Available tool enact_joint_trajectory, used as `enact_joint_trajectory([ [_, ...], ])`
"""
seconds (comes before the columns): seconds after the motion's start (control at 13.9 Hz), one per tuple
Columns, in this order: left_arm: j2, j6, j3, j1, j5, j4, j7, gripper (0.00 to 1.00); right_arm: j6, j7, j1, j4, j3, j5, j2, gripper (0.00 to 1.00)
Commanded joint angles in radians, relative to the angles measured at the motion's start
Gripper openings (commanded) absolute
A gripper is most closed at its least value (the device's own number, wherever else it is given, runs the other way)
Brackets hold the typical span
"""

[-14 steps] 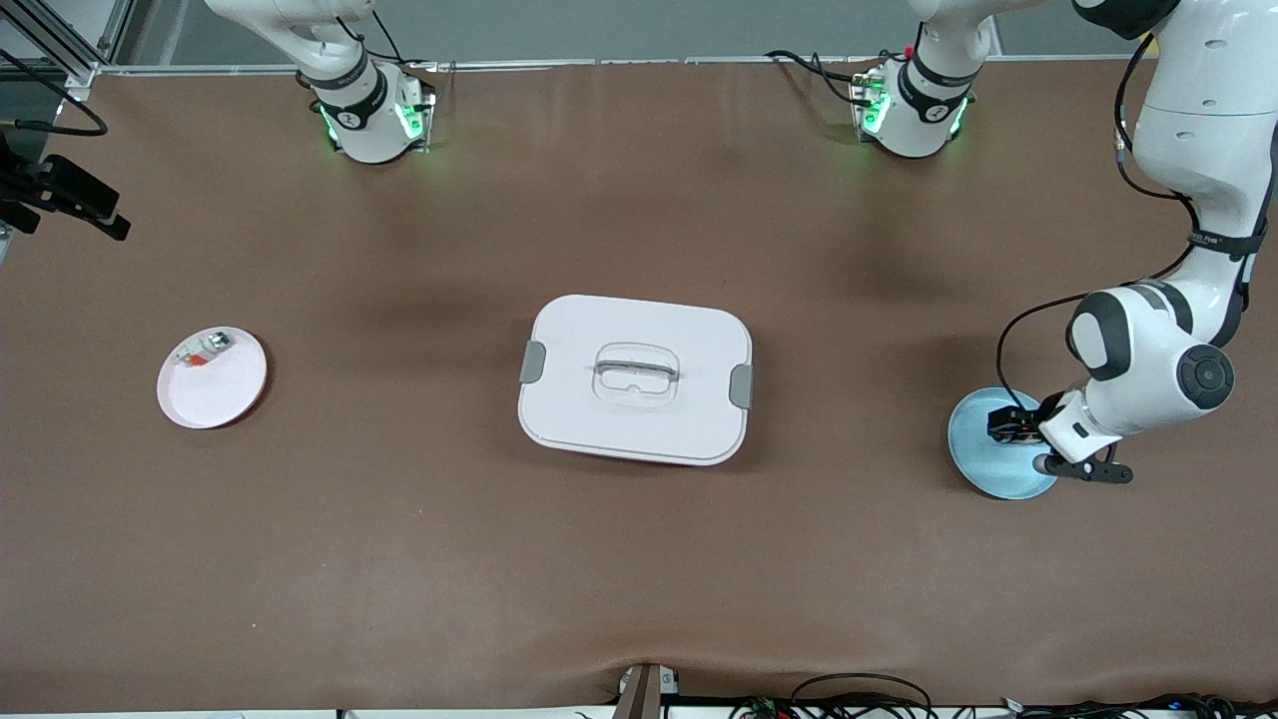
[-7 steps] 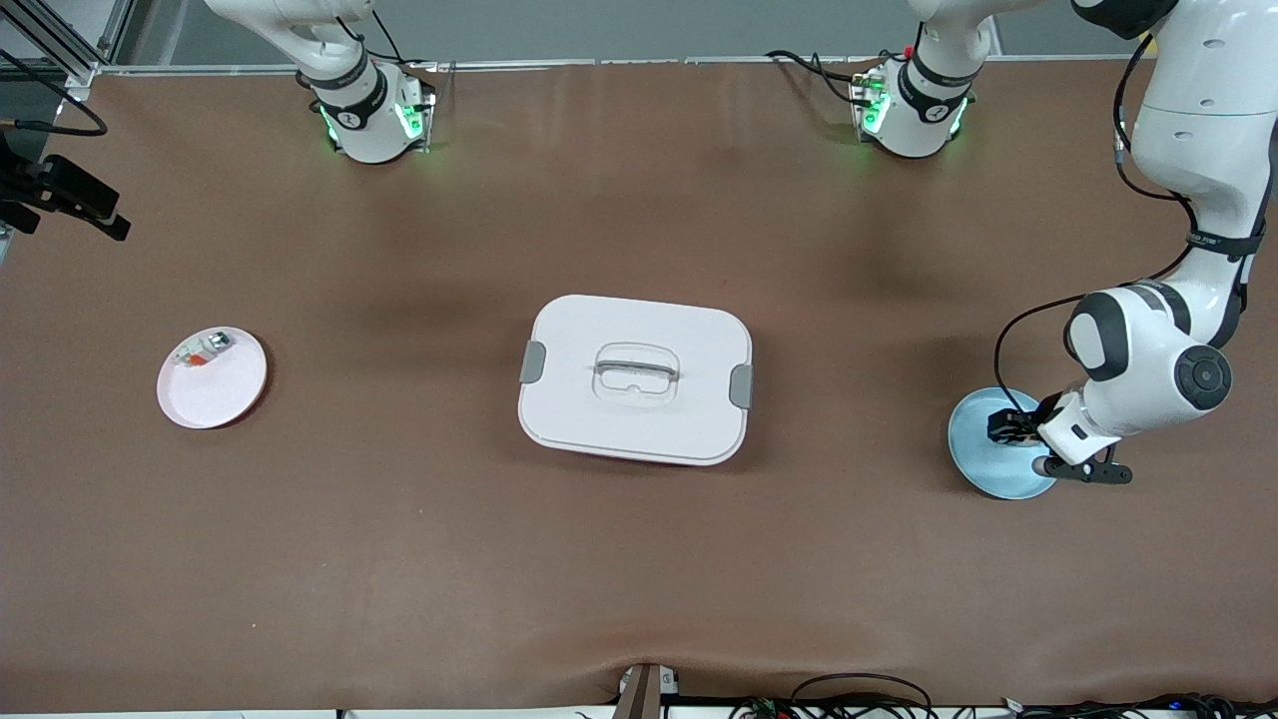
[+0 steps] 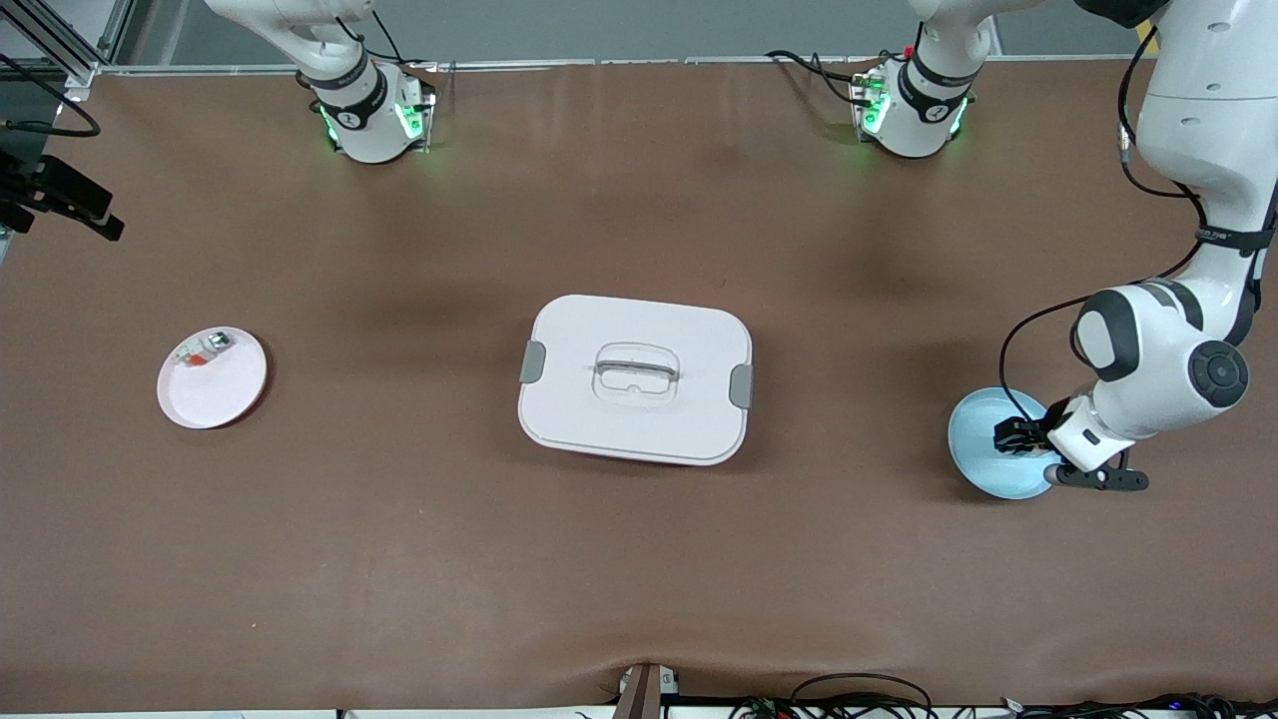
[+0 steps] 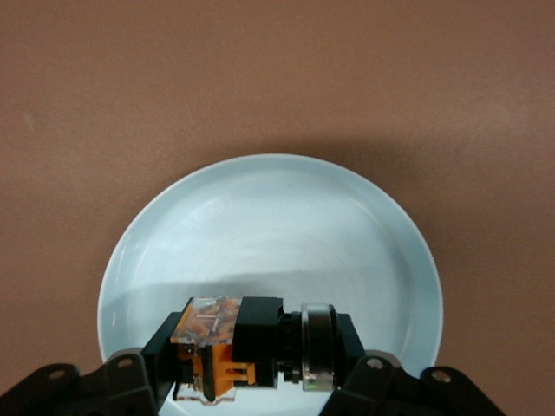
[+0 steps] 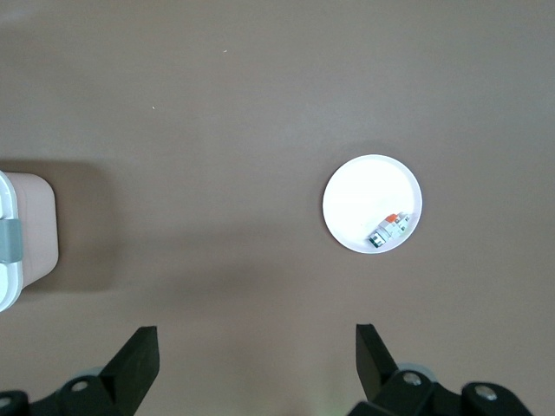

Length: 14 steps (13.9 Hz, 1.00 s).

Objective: Transfer orange switch to right arm and place
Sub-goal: 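Close the left gripper on the orange-button switch, then lift the switch with the left gripper and carry it over the white box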

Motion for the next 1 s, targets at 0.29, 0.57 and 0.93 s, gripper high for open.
enact_joint_trajectory([
  [0.29,-0.156,-0.297,-0.013,-0.001,-0.017,0.056,-0.09,0.36,0.002,-0.005,-0.014,-0.021,0.005,0.001,-0.024,1.0],
  [0.57,-0.224,-0.485,-0.056,0.0,-0.017,0.12,-0.221,0.36,0.001,-0.005,-0.015,-0.021,0.003,0.001,-0.024,1.0],
  [0.93,-0.27,-0.753,-0.116,0.002,-0.095,0.272,-0.379,0.36,-0.001,-0.009,-0.023,-0.021,-0.001,0.003,-0.025,1.0],
])
